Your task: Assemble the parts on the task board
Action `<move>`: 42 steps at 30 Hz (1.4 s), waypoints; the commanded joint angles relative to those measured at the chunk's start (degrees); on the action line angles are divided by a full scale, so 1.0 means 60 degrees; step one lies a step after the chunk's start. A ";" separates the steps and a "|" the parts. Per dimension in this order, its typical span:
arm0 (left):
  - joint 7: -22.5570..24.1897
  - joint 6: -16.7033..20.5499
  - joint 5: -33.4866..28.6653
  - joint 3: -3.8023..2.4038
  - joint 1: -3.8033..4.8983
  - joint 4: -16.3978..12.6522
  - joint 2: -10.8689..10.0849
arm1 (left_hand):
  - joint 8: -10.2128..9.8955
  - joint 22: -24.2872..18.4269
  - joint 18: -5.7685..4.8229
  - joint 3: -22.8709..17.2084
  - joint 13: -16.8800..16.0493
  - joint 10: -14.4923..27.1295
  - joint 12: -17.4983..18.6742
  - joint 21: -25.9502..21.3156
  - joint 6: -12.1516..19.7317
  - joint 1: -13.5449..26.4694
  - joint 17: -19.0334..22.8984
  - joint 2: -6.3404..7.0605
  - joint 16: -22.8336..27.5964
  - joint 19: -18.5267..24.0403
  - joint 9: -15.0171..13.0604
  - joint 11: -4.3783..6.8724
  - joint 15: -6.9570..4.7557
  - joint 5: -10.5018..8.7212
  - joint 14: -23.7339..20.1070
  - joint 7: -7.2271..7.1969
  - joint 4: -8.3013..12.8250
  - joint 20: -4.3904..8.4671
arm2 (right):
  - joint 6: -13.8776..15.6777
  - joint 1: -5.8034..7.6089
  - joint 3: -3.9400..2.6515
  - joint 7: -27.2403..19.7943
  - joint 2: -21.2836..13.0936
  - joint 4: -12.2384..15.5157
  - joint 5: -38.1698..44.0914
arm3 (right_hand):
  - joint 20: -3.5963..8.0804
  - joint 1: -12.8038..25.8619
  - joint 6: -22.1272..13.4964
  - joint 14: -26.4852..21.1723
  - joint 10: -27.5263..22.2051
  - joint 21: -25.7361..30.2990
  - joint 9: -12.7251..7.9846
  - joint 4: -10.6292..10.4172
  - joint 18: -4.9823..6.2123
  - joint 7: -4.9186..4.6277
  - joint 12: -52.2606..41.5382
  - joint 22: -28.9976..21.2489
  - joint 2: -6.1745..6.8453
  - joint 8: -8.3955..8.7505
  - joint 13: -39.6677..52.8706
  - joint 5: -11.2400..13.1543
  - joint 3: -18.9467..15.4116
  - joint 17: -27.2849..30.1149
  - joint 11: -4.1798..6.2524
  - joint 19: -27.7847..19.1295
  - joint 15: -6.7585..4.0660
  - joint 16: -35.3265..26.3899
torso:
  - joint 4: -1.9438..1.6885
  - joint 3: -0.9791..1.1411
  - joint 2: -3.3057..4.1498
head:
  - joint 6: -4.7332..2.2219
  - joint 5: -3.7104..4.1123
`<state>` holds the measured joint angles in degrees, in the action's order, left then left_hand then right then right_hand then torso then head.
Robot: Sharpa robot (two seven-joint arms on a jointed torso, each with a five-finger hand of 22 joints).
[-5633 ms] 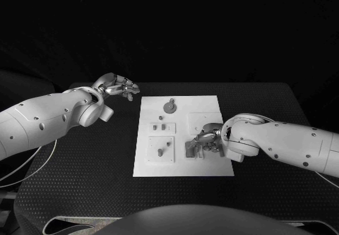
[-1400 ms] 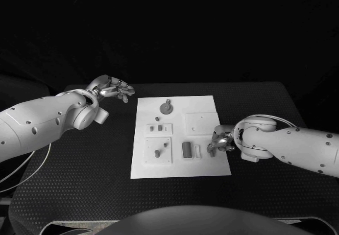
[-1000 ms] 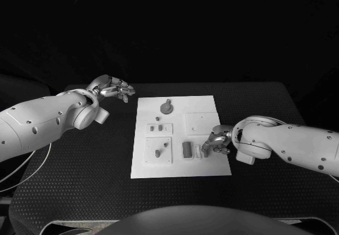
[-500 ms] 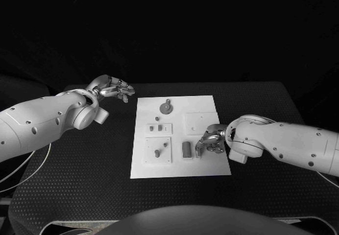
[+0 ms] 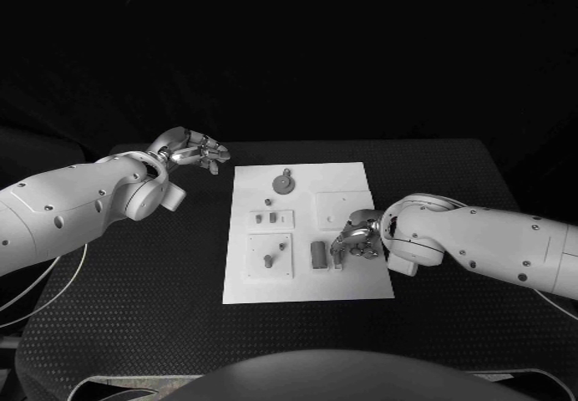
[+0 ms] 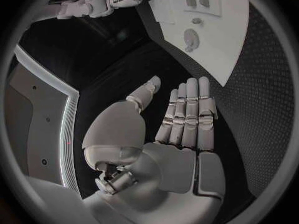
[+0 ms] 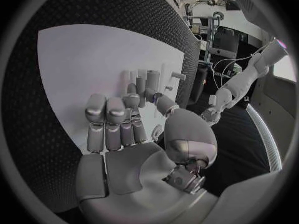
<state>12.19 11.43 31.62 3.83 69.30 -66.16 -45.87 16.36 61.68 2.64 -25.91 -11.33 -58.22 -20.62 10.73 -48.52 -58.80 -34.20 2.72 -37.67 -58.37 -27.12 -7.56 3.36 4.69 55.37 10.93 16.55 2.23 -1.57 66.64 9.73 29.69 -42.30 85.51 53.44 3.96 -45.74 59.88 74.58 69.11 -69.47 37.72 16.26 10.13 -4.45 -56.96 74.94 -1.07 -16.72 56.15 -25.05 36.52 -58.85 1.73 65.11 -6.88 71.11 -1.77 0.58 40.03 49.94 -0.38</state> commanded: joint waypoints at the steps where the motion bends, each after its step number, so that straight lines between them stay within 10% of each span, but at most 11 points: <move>1: 0.0047 -0.0073 -0.0058 -0.0006 0.0012 -0.0022 0.0006 | 0.0042 0.0016 0.0148 -0.0014 -0.0009 0.0083 -0.0033 0.0021 0.0002 0.0111 -0.0010 0.0020 0.0040 -0.0062 0.0012 0.0012 -0.0010 0.0048 0.0042 -0.0062 -0.0022 0.0028 | -0.0314 -0.0031 0.0023 -0.0007 0.0015 -0.0036 0.0298 | -0.0021 -0.0364 0.0003 -0.0026 -0.0047 -0.0027 -0.0020 0.0109 0.0812 -0.0035 0.0004 0.0126 -0.0343 0.0016 -0.0001 0.0080 0.0030 0.0016 -0.0012 0.0006 -0.0060 -0.0010 | -0.0002 0.0000 0.0001 | 0.0010 -0.0023; 42: 0.0038 -0.0104 -0.0058 -0.0006 0.0012 0.0010 0.0028 | 0.0050 0.0025 0.0146 -0.0021 -0.0016 0.0094 -0.0042 0.0014 0.0004 0.0127 -0.0030 0.0016 0.0057 -0.0059 0.0018 0.0009 -0.0007 0.0048 0.0041 -0.0061 -0.0024 0.0026 | -0.0450 -0.0140 0.0026 0.0097 -0.0033 0.0000 0.0195 | -0.0080 0.0014 -0.0007 -0.0023 -0.0096 0.0050 -0.0056 0.0051 0.0812 -0.0051 0.0037 0.0047 -0.0092 0.0067 -0.0016 0.0147 -0.0167 0.0054 -0.0025 0.0032 -0.0063 -0.0063 | 0.0007 0.0005 0.0003 | 0.0010 -0.0020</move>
<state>12.11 11.39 31.62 3.83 69.30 -66.04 -45.79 16.36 61.76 2.99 -25.91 -11.35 -58.02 -20.62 10.73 -48.52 -58.57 -34.29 2.94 -37.67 -58.37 -27.08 -7.36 3.37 4.69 55.37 10.93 16.55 2.22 -3.09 65.96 9.84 30.64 -42.62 85.48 54.60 3.74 -45.74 59.95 74.33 69.00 -69.47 37.43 16.60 10.13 -4.37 -56.96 74.92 -1.07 -16.28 56.13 -24.17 35.78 -58.57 1.62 65.09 -6.85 71.10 -1.74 0.61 40.03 50.00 -0.44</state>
